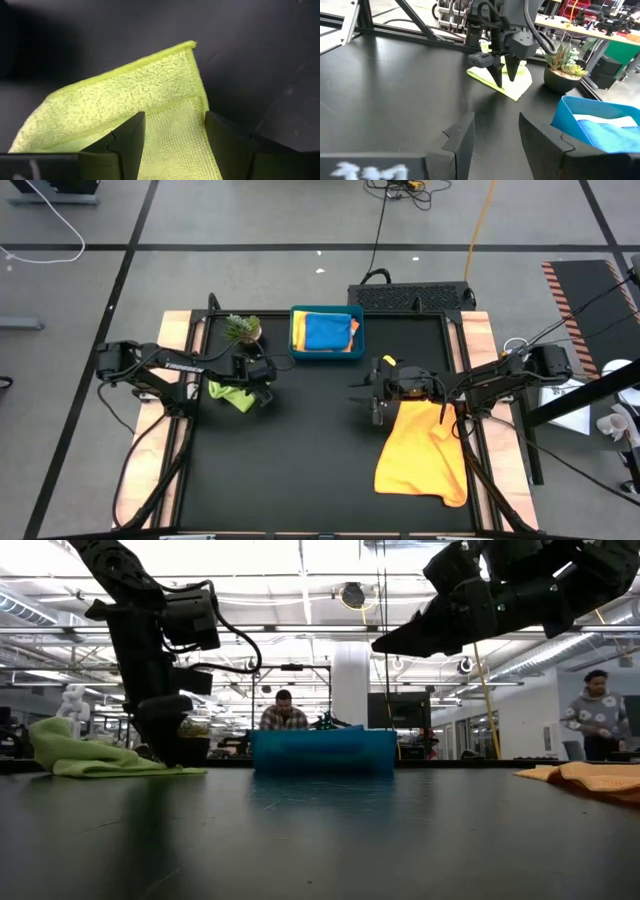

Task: Fold microfiber towels
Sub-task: Fold the green microfiber cloth

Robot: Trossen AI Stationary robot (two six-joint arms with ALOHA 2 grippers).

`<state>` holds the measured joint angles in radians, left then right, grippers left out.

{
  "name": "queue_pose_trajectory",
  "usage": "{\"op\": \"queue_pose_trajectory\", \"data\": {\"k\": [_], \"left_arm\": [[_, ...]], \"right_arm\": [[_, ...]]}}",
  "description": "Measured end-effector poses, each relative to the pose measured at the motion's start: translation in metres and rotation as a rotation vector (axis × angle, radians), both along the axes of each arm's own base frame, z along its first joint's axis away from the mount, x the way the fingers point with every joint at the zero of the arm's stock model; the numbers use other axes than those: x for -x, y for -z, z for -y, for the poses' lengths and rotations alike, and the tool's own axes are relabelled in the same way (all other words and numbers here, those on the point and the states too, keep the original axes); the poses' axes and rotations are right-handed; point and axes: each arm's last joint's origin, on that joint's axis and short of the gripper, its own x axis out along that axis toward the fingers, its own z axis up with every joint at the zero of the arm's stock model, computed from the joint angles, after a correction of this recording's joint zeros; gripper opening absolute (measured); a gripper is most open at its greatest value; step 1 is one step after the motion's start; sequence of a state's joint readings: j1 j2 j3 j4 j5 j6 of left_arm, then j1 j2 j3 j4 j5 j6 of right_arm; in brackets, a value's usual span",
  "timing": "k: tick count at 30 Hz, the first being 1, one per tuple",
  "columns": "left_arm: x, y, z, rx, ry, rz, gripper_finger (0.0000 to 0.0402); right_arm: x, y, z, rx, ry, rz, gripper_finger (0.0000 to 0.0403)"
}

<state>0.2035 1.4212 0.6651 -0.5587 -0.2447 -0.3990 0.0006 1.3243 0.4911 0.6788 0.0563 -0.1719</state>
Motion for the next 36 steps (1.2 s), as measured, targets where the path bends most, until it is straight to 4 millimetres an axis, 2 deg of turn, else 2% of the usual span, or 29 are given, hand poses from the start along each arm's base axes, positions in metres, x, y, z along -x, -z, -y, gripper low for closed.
{"op": "queue_pose_trajectory", "data": {"k": [5,13,18,23,29,36], "left_arm": [[0.0,0.0,0.0,-0.017,-0.006,-0.003,0.0202],[0.0,0.0,0.0,-0.016,-0.008,-0.003,0.0154],[0.0,0.0,0.0,-0.018,0.003,-0.006,0.0094],[0.0,0.0,0.0,-0.022,0.021,-0.012,0.0012],[-0.007,-0.01,0.002,0.015,0.049,0.041,0.0004],[-0.038,-0.047,0.024,-0.019,0.175,0.212,0.0002]], "right_arm": [[0.0,0.0,0.0,0.0,0.0,-0.001,0.0146],[0.0,0.0,0.0,0.0,0.0,-0.002,0.0146],[0.0,0.0,0.0,0.0,0.0,-0.002,0.0146],[0.0,0.0,0.0,0.0,0.0,-0.001,0.0146],[0.0,0.0,0.0,-0.012,0.0,0.0,0.0146],[0.0,-0.001,-0.005,-0.055,-0.013,0.007,0.0146]]}}
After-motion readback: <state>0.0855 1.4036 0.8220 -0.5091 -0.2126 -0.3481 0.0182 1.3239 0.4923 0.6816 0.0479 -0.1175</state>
